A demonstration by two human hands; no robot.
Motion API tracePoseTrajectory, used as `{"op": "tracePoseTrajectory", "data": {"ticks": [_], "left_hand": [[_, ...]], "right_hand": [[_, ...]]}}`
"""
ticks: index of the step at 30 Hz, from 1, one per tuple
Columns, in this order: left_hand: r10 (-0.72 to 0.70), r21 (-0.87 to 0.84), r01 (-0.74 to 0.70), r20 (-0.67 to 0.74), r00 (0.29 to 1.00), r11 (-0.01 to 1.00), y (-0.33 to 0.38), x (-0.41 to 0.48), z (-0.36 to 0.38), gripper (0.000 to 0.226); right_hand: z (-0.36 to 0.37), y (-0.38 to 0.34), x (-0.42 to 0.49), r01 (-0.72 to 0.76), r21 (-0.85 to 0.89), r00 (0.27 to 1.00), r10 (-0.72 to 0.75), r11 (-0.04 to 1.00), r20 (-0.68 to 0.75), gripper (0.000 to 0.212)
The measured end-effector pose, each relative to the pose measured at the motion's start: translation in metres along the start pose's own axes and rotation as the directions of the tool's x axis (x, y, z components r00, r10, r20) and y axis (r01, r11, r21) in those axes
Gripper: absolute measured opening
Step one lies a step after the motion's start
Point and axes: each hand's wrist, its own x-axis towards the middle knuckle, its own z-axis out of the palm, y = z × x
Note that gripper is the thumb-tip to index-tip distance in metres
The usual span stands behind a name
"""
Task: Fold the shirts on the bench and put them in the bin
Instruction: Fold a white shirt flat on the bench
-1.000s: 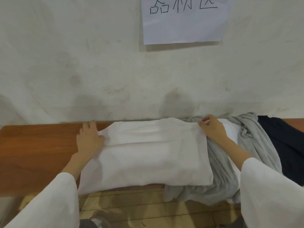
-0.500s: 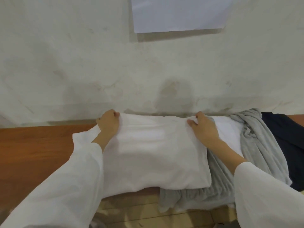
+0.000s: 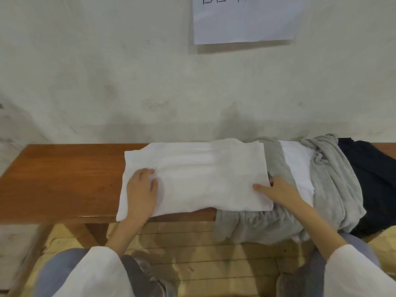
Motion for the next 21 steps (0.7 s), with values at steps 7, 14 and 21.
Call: {"op": "tracePoseTrajectory", "data": {"ticks": [7,14,21], "left_hand": [[-0.406,-0.040,0.405,-0.136,0.904,0.914,-0.035,-0.058,-0.038,0.015],[-0.542,-0.355,0.552,0.139,0.829,0.754,-0.027,-0.067,-0.047,0.025],[-0.690,-0.734,0.551,0.157,0.706,0.397,-0.036,-0.062,-0.084,0.004]], "right_hand": [[0.014,-0.011,-0.025,0.034,0.338,0.999,-0.019,0.941,-0.048,0.045],[0.022,0.003,-0.046,-0.081,0.679,0.989,0.144,0.730,-0.036,0.025],[-0.020,0.025,-0.058,0.017,0.647,0.971,0.141,0.762,-0.191,0.018]]}}
